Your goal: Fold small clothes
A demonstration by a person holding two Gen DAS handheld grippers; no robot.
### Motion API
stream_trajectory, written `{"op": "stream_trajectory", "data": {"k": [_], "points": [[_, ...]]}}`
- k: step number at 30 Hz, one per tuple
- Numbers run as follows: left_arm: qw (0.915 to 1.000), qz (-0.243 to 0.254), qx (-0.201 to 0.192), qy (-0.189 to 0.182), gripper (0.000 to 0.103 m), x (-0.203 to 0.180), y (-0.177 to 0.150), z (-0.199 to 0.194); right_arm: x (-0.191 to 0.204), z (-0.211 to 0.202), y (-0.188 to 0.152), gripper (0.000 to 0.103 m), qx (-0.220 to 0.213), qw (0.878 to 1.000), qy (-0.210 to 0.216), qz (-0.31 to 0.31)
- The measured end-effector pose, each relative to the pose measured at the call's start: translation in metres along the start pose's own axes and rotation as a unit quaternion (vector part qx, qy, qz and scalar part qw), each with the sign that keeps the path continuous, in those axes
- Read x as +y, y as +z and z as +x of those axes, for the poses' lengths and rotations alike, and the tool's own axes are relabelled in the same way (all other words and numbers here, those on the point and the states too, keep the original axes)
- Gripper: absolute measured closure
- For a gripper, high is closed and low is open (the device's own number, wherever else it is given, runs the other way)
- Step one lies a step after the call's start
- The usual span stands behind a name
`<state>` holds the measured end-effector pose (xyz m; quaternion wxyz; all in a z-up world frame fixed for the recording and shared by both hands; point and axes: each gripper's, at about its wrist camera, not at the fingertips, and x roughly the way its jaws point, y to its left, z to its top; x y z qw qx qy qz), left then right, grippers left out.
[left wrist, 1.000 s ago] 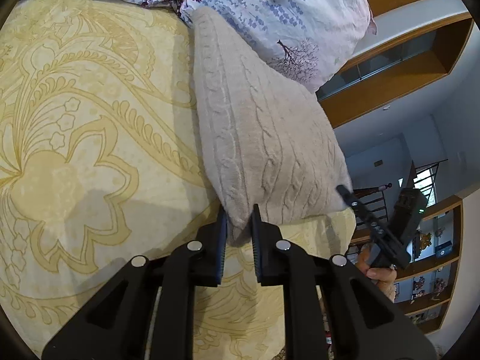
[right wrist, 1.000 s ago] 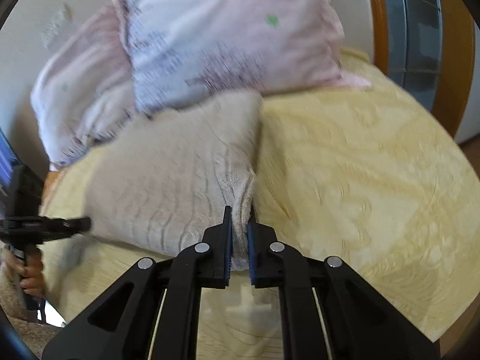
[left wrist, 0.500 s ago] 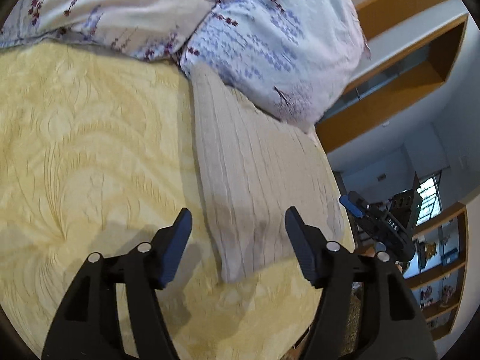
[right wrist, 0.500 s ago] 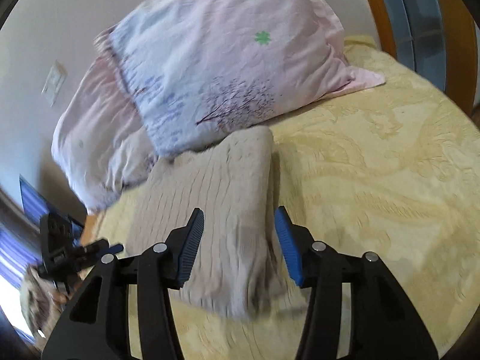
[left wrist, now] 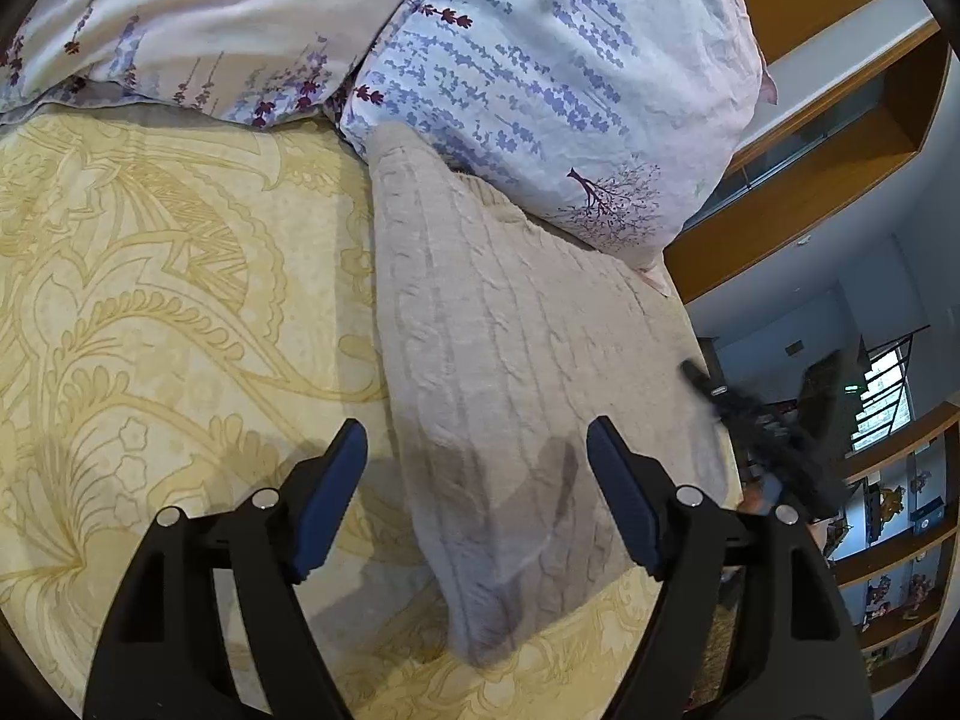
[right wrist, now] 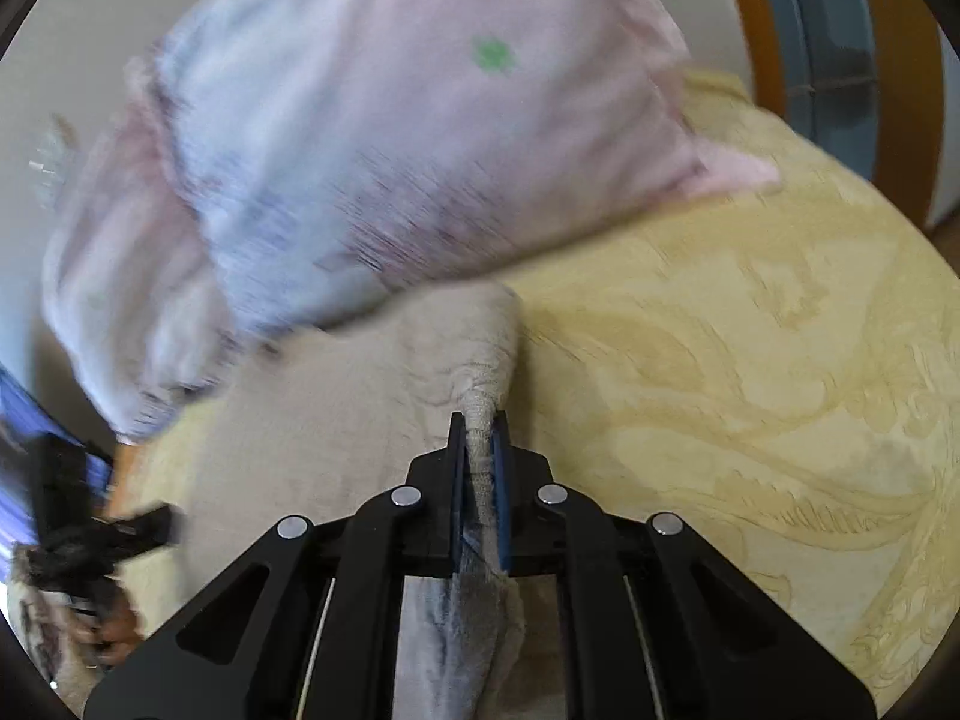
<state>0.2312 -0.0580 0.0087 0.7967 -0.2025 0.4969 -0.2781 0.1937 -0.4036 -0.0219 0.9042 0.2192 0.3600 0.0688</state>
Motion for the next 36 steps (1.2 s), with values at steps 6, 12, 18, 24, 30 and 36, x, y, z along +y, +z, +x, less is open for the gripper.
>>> {"op": "stream_trajectory", "data": {"k": [6,12,18,24,30,36], "points": [[1.0,-0.005,0.007,-0.003,0.026,0.003,0.002,0.008,-0.007,0.013,-0.008,0.095,0.009,1.0,-0.017,0.013],[0.9997,-0.013,0.012,-0.016,0.021,0.003,0.004,0.013,-0.012,-0.001,-0.004,0.085,0.011,0.999,0.018,0.045],[0.9997,-0.01,0.013,-0.016,0.017,-0.002,0.013,0.017,-0.02,-0.008,0.011,0.037,0.024,0.995,0.054,0.084],[0.9995,-0.012,0.027,-0.013,0.017,-0.003,0.019,0.029,-0.026,0.019,0.015,0.036,0.087,0.988,0.075,0.108],[0.9993,-0.007,0.033,-0.014,0.017,-0.005,0.02,0.04,-0.025,0.028,0.012,0.036,0.109,0.984,0.095,0.101],[0.9995,0.006,0.032,-0.001,0.017,-0.011,0.024,0.044,-0.02,0.031,0.009,0.038,0.123,0.979,0.138,0.087]]}}
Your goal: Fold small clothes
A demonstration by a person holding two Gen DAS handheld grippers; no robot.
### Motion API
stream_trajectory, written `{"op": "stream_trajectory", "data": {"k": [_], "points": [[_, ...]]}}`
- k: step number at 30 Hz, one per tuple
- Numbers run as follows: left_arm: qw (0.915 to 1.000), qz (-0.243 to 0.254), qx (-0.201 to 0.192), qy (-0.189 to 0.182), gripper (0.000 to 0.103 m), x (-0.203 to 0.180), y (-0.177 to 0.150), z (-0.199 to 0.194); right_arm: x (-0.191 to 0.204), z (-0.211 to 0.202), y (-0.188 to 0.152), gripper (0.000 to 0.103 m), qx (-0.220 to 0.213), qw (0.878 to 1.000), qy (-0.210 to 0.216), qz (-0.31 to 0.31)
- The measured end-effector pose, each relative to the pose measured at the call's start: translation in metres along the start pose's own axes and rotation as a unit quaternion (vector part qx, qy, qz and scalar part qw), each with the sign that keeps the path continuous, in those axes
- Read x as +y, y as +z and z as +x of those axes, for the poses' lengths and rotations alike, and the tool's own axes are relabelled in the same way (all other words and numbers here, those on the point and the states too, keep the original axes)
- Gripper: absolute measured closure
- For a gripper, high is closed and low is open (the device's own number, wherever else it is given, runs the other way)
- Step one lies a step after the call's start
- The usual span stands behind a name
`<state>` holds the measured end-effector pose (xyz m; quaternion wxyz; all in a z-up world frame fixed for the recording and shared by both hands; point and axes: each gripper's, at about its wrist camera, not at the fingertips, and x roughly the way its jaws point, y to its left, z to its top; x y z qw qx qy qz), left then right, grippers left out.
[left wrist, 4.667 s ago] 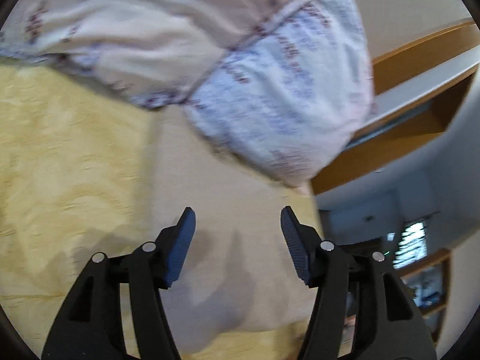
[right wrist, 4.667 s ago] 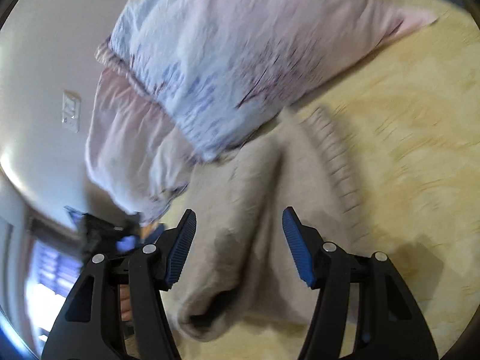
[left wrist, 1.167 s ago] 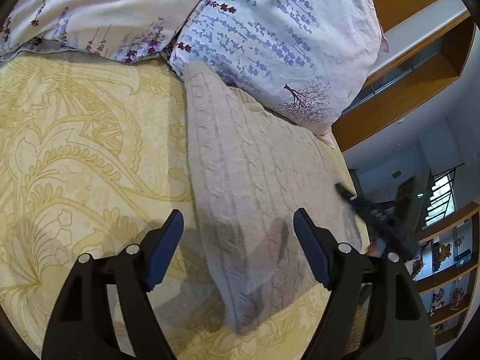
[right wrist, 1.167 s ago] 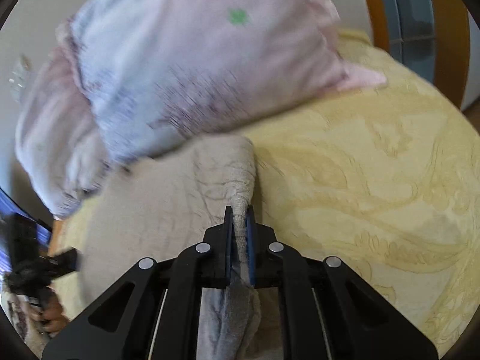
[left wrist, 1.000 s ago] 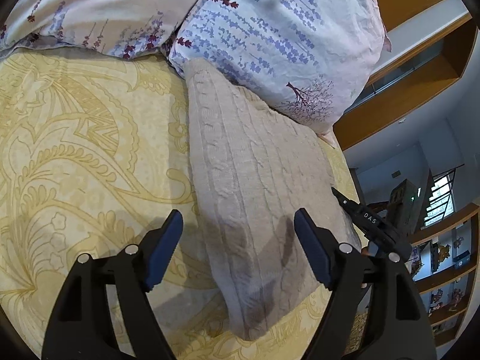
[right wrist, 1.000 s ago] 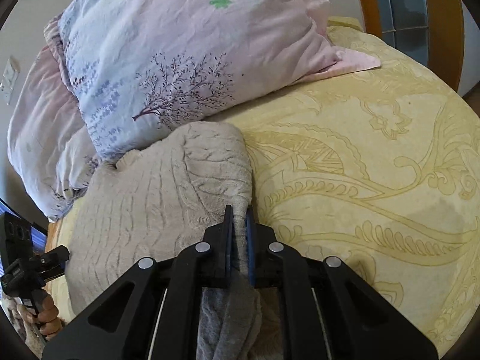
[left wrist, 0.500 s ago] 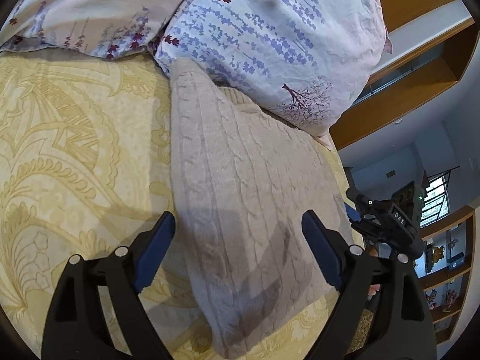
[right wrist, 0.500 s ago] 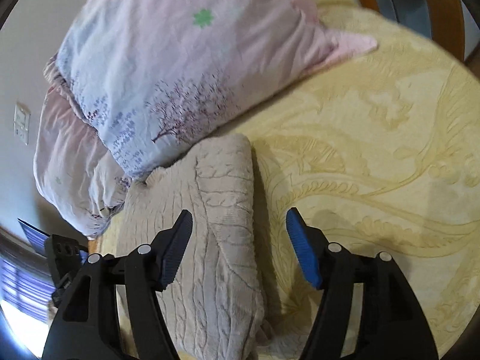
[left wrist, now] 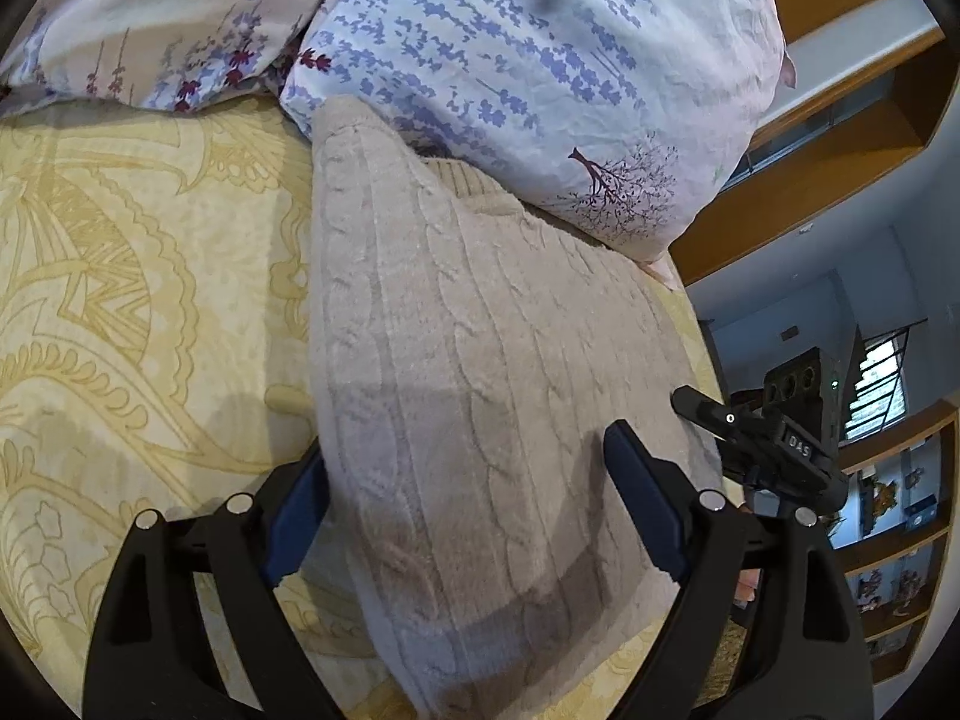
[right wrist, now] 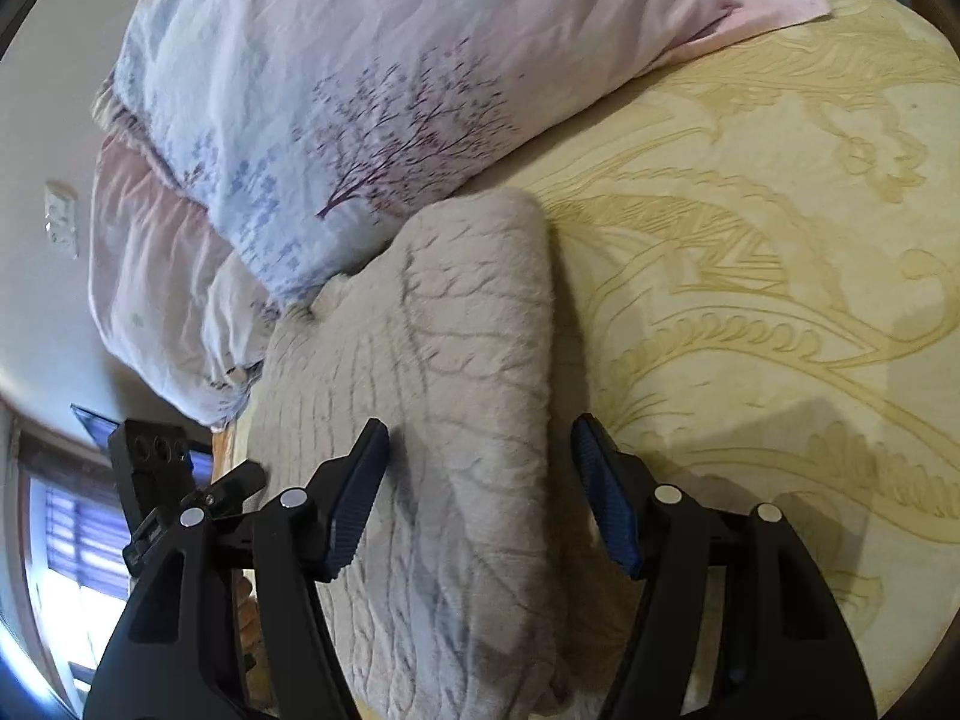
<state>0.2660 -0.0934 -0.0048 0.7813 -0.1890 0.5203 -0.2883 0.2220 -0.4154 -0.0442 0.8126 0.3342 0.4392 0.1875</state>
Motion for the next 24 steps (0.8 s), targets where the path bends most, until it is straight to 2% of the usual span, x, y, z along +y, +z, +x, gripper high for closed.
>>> {"op": "stream_trajectory", "data": {"k": [2,5,13,14,16,17,19,21,24], "points": [[0.9997,0.017,-0.001,0.017,0.017,-0.006,-0.001,0.002,0.002,0.003,-0.001,0.043,0.01,1.0,0.013,-0.006],[0.9987,0.035,-0.001,0.036,0.016,-0.014,-0.001,0.005,0.004,0.003,-0.002,0.043,0.01,1.0,0.016,-0.017],[0.9983,0.039,-0.002,0.044,0.015,-0.02,0.001,0.012,-0.002,0.004,-0.004,0.052,0.013,0.999,0.04,-0.002],[0.9984,0.037,-0.002,0.043,0.015,-0.021,0.002,0.012,-0.001,0.005,-0.004,0.057,0.014,0.999,0.042,-0.001],[0.9988,0.032,-0.001,0.036,0.02,-0.021,0.003,0.013,-0.002,0.005,-0.006,0.064,0.017,0.998,0.053,0.003],[0.999,0.03,-0.002,0.033,0.026,-0.019,0.002,0.011,-0.002,0.005,-0.008,0.068,0.017,0.998,0.061,0.004],[0.9994,0.022,-0.012,0.023,0.037,-0.016,0.0,0.004,0.0,0.004,-0.011,0.07,0.014,0.998,0.069,0.004],[0.9997,0.014,-0.019,0.008,0.054,-0.013,0.0,-0.004,0.004,0.001,-0.014,0.071,0.007,0.997,0.072,0.005],[0.9996,0.009,-0.025,-0.012,0.063,-0.01,-0.003,-0.014,0.015,-0.006,-0.02,0.073,-0.006,0.996,0.087,0.001]]}}
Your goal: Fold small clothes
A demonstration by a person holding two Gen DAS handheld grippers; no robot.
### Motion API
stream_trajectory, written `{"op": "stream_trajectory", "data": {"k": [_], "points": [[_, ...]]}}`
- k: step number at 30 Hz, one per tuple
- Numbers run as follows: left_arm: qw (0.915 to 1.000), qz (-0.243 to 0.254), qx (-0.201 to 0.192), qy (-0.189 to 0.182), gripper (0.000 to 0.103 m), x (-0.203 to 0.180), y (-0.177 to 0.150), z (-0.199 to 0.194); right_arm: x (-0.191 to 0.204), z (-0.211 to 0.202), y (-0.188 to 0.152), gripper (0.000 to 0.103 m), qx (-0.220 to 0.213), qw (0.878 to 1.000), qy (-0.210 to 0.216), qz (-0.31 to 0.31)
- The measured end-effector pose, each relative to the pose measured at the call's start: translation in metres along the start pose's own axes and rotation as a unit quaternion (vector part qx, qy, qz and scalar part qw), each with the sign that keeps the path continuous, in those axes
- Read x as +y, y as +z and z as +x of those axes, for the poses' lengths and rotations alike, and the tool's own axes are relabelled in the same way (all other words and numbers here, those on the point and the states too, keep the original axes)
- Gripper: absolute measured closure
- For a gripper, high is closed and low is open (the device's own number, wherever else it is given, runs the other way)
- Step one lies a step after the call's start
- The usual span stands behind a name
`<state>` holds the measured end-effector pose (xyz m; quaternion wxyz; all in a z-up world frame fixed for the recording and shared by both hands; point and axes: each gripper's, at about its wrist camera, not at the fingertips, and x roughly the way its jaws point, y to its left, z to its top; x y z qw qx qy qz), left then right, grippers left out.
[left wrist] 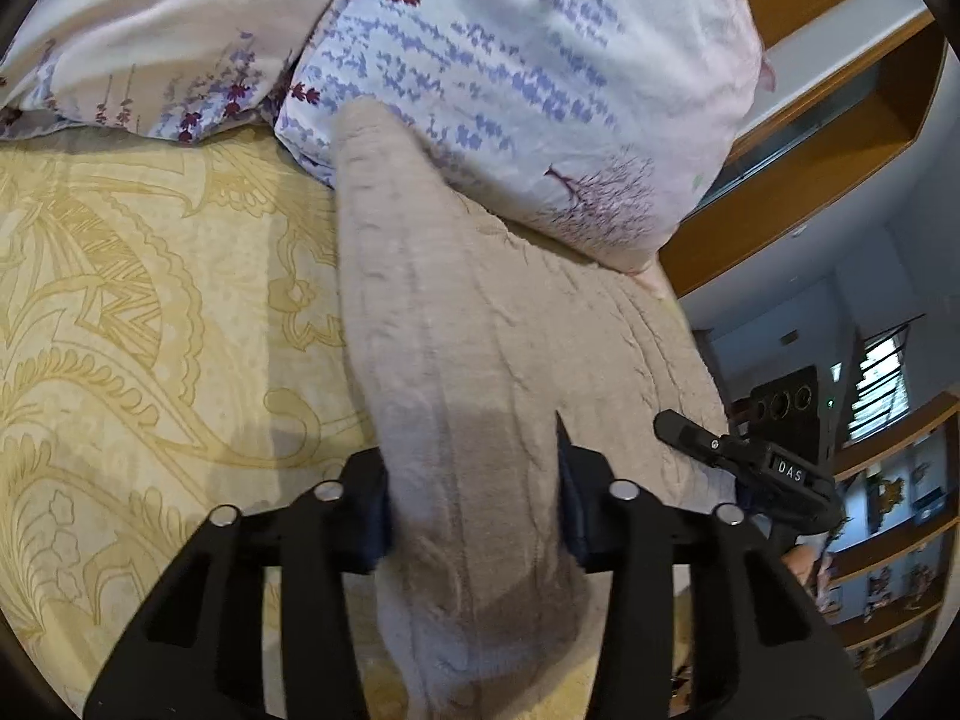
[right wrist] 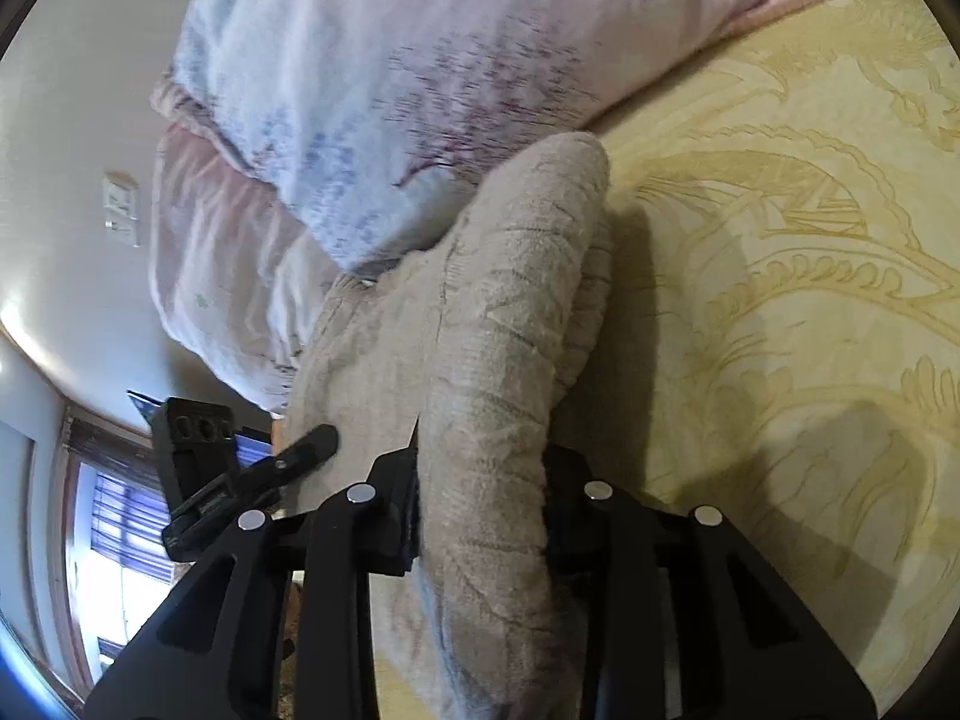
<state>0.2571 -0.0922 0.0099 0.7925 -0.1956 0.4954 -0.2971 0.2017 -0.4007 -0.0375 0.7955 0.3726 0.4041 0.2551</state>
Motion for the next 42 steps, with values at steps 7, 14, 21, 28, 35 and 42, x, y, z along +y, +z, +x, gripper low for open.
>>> {"op": "stream_trajectory", "data": {"k": [7,14,21,28,35,42], "points": [[0.9999,0.016,-0.002,-0.004,0.064,0.014,-0.021,-0.046,0.06,0.007,-0.022,0.074,0.0,0.998,0.004,-0.06],[0.9985,0.0,-0.045,0.029,0.063,0.056,-0.021,-0.118,0.12,0.055,-0.031,0.075,-0.002,0.988,0.013,-0.153],[0.9924,-0.098,-0.045,0.059,0.053,0.14,-0.013,-0.125,0.1,0.123,-0.038,0.069,0.024,0.99,-0.044,-0.131],[0.9912,-0.077,-0.082,0.07,0.047,0.13,-0.018,-0.149,0.093,0.089,-0.023,0.059,0.01,0.995,-0.034,-0.096],[0.9848,0.039,-0.133,0.104,0.033,0.072,-0.034,-0.177,0.093,0.085,-0.012,0.06,-0.012,0.996,-0.032,-0.083],[0.9801,0.103,-0.116,0.124,0.031,0.04,-0.042,-0.155,0.125,0.08,-0.019,0.094,-0.079,0.978,-0.051,-0.184]]}}
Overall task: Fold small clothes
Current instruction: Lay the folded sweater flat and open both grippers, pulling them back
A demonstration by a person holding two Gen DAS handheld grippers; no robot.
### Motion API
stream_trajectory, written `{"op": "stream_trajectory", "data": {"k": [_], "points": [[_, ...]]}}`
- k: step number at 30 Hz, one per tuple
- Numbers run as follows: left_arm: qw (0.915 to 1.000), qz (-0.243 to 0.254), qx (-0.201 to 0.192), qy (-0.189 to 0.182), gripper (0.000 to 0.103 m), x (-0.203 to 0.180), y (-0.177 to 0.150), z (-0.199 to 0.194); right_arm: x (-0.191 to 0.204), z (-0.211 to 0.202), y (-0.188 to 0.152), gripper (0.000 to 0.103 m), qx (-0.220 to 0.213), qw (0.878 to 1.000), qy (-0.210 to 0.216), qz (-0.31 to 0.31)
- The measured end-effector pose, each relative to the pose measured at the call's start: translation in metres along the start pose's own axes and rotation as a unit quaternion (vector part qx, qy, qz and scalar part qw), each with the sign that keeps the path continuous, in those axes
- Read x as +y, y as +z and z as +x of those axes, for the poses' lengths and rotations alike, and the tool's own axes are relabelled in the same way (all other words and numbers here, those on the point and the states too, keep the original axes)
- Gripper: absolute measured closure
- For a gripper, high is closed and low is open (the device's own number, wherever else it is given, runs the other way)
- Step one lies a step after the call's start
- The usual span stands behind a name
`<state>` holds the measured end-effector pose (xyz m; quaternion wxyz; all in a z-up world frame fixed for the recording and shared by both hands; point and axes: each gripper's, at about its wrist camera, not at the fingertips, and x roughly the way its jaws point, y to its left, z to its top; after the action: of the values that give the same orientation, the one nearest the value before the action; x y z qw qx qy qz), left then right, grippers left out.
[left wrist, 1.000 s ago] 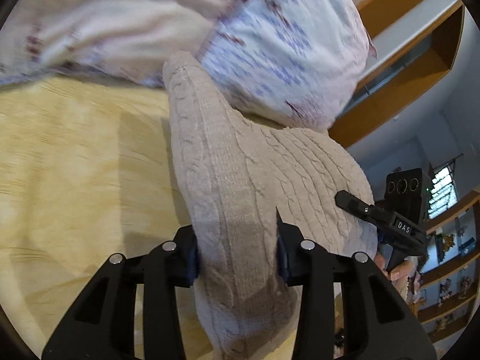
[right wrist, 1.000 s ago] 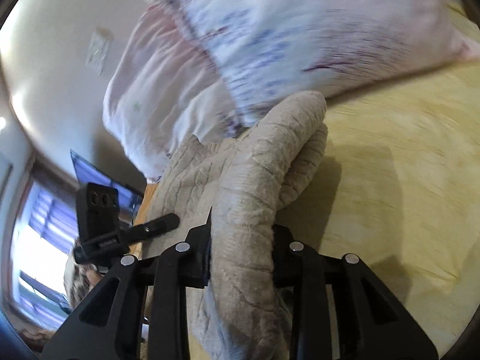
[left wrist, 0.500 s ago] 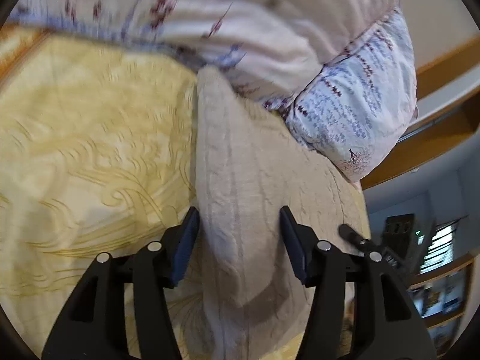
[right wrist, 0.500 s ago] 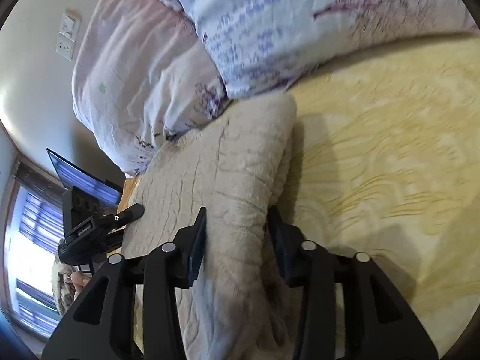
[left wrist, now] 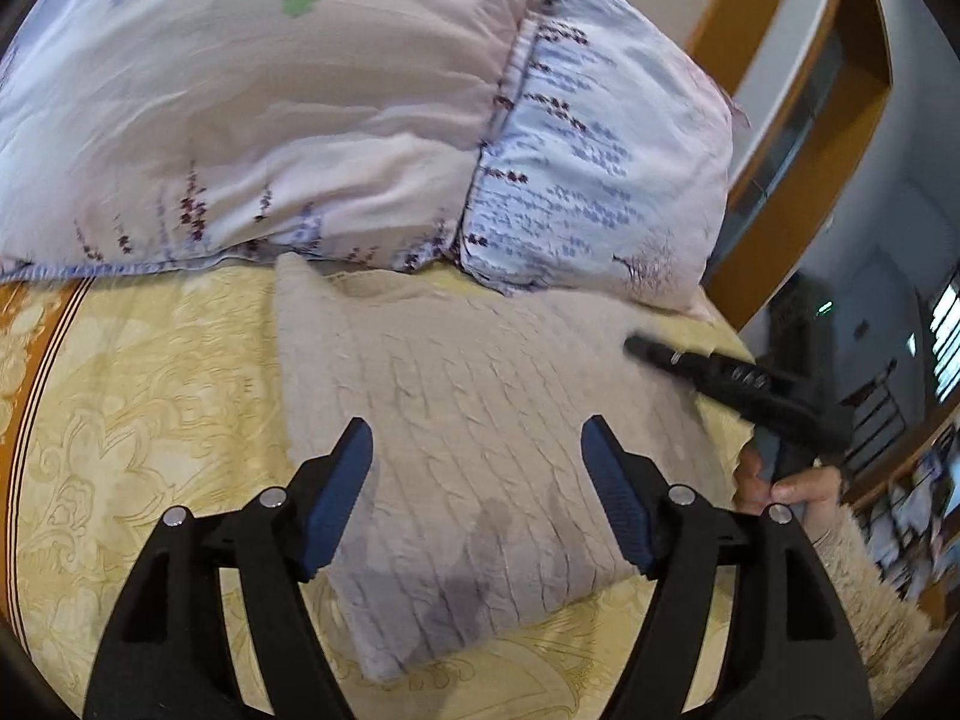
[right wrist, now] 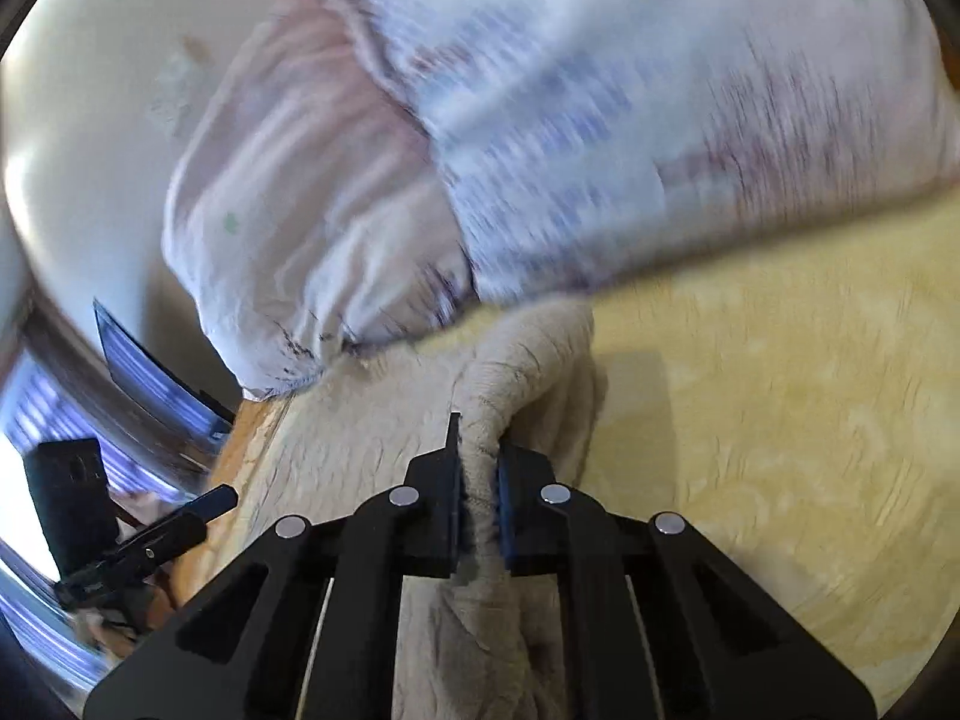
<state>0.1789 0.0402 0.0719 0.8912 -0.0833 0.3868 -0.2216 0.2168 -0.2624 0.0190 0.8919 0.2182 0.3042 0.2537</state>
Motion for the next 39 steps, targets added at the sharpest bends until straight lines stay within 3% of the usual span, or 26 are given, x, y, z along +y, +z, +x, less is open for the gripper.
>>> {"op": "stream_trajectory", "data": {"k": [2,5,8,12,13,14,16,20,23,26,27,33,36,38,39], "points": [[0.9998,0.011,0.008,0.016,0.031,-0.004,-0.004,0.005,0.007,-0.004,0.001,0.095,-0.012,0.999,-0.036,-0.03],[0.9984,0.026,0.022,0.045,0.031,-0.009,-0.009,0.018,-0.009,0.013,-0.003,0.095,0.021,0.994,-0.103,-0.021],[0.996,0.045,0.031,0.071,0.03,-0.013,-0.013,0.025,-0.029,0.027,-0.009,0.095,0.05,0.993,-0.108,0.019],[0.993,0.055,0.034,0.099,0.024,-0.015,-0.016,0.036,-0.021,0.025,-0.006,0.092,0.055,0.99,-0.129,0.0],[0.9928,0.053,0.03,0.103,0.024,-0.016,-0.017,0.034,-0.018,0.021,-0.006,0.086,0.05,0.99,-0.131,-0.004],[0.993,0.051,0.028,0.103,0.024,-0.016,-0.017,0.031,-0.011,0.008,-0.007,0.076,0.036,0.989,-0.141,-0.013],[0.9945,0.035,0.022,0.096,0.024,-0.013,-0.019,0.018,0.005,-0.01,-0.011,0.069,0.01,0.989,-0.145,-0.036],[0.9896,0.027,0.006,0.141,0.024,-0.008,-0.024,-0.004,0.038,-0.044,-0.033,0.069,-0.014,0.989,-0.113,-0.093],[0.9856,0.031,0.011,0.166,0.024,-0.005,-0.033,-0.009,0.061,-0.047,-0.057,0.069,0.013,0.983,-0.104,-0.152],[0.9843,0.029,0.026,0.172,0.023,-0.001,-0.043,-0.003,0.068,-0.032,-0.075,0.069,0.051,0.968,-0.156,-0.188],[0.9833,0.031,0.029,0.177,0.022,-0.001,-0.047,0.0,0.063,-0.022,-0.082,0.069,0.072,0.96,-0.191,-0.189],[0.979,0.044,0.03,0.197,0.022,-0.004,-0.058,0.007,0.057,-0.022,-0.089,0.068,0.054,0.963,-0.208,-0.161],[0.9828,0.036,0.016,0.18,0.022,-0.007,-0.064,-0.006,0.063,-0.039,-0.092,0.055,0.024,0.967,-0.203,-0.153],[0.9837,0.034,0.008,0.176,0.017,-0.008,-0.069,-0.013,0.064,-0.054,-0.096,0.034,-0.003,0.969,-0.196,-0.147],[0.984,0.032,0.005,0.175,0.015,-0.009,-0.071,-0.016,0.065,-0.058,-0.097,0.032,-0.009,0.971,-0.192,-0.145]]}}
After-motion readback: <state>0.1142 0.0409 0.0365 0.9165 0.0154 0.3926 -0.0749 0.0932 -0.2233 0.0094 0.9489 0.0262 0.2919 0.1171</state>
